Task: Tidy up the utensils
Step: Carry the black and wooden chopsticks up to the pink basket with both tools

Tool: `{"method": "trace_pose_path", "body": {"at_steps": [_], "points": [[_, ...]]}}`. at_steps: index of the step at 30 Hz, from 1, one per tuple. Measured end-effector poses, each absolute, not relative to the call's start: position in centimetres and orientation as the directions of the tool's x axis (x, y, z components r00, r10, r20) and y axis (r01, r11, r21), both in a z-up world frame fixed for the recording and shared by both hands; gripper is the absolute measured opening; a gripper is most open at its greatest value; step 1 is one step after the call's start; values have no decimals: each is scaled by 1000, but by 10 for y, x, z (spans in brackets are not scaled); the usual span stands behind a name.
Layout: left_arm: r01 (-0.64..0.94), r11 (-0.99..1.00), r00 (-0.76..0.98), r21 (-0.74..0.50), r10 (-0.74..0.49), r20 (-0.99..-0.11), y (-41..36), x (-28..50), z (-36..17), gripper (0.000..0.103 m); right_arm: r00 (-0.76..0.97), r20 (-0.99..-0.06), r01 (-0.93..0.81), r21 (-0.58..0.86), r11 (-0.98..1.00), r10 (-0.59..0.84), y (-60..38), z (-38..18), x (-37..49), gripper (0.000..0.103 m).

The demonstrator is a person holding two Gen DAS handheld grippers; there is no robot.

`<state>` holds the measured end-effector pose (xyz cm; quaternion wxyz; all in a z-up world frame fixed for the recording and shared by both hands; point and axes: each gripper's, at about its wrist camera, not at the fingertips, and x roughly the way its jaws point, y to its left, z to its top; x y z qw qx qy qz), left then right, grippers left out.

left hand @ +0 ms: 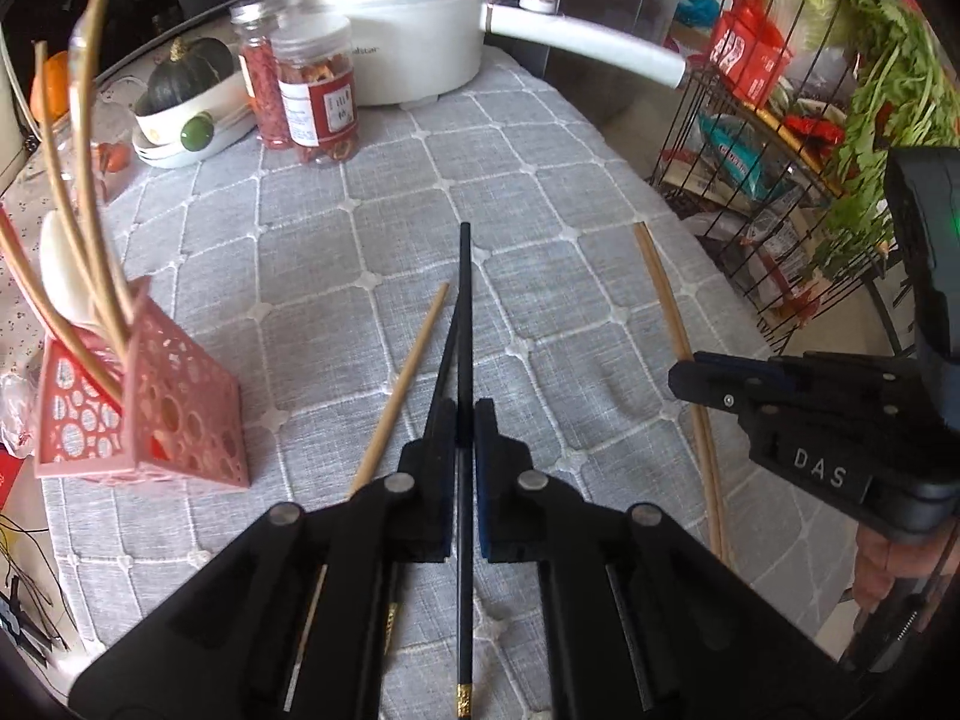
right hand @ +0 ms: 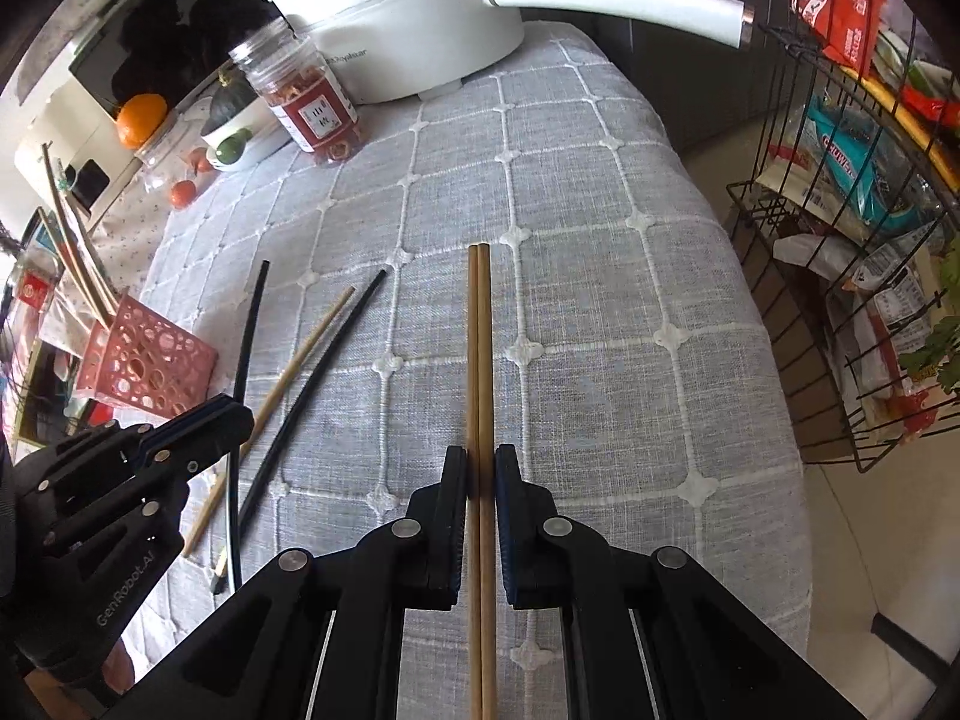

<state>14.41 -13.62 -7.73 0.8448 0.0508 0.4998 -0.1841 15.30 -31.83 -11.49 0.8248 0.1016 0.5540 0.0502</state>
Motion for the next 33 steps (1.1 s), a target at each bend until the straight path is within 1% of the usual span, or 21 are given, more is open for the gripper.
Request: {"method": "trace_pose_path", "body": {"at_steps": [11, 18, 23, 30, 33], "points": [[341, 927, 570, -159, -338, -749, -84, 103, -23, 6, 539, -809, -60, 241, 969, 235, -286, -49, 121, 9], [325, 928, 657, -183, -361, -662, -55, 88, 5, 6, 624, -740, -157, 197, 968, 252, -254, -18, 110, 6], [300, 935, 713, -188, -351, -607, -34, 82, 22, 6, 667, -691, -192, 204, 960, 280, -245, 0, 108, 5], [306, 932, 735, -191, -360, -575, -25, 76, 32, 6, 688, -659, -215, 216, 953, 304, -237, 16, 107, 5], [308, 932, 755, -190, -361, -548, -20, 71, 42, 6, 704, -639, -231, 208, 951, 311, -234, 26, 104, 5]]}}
